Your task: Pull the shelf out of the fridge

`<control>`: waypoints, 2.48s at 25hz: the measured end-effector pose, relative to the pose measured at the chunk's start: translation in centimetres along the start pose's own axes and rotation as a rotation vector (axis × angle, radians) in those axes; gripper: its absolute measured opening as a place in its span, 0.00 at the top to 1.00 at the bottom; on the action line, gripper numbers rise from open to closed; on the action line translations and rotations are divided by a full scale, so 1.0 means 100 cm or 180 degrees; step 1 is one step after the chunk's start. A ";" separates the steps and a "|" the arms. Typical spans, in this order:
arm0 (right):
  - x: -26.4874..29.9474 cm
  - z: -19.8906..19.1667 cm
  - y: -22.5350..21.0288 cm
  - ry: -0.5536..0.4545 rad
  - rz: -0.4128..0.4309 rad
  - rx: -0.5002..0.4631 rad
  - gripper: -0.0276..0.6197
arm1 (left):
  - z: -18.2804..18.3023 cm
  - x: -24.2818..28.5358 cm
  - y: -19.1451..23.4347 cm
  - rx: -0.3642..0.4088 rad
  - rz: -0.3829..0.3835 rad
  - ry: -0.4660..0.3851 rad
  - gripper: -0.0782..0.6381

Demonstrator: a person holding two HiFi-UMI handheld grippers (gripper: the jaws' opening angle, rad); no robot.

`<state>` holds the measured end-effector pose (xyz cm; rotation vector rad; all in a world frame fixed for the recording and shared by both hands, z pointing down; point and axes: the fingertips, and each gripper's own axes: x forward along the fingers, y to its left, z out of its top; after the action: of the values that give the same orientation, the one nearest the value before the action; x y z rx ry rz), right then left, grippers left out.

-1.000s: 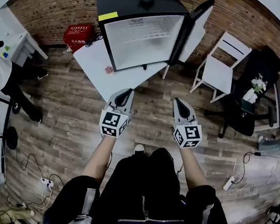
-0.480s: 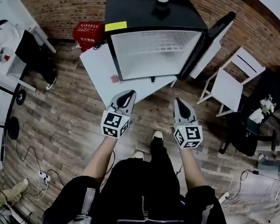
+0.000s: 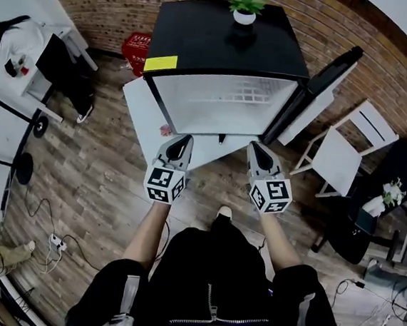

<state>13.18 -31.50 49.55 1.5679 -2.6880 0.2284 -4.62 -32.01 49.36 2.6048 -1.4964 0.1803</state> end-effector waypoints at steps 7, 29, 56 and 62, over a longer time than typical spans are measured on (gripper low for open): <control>0.030 -0.003 -0.023 0.0085 0.0266 0.0028 0.95 | 0.002 0.025 0.001 -0.0028 0.0220 0.0004 0.86; 0.075 -0.037 -0.055 0.0144 -0.0033 0.1290 0.78 | 0.008 0.050 0.027 -0.0073 0.0110 -0.0002 0.86; 0.171 -0.034 -0.140 -0.1116 -0.0560 0.4237 0.92 | -0.011 0.023 0.072 -0.0411 0.0316 0.0070 0.86; 0.171 -0.037 -0.140 -0.1071 -0.0468 0.4353 0.92 | -0.019 0.020 0.075 -0.0583 0.0313 0.0086 0.86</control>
<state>16.66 -52.54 56.37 2.0566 -2.5879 2.3279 -10.20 -37.12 51.98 2.3803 -1.5538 0.0833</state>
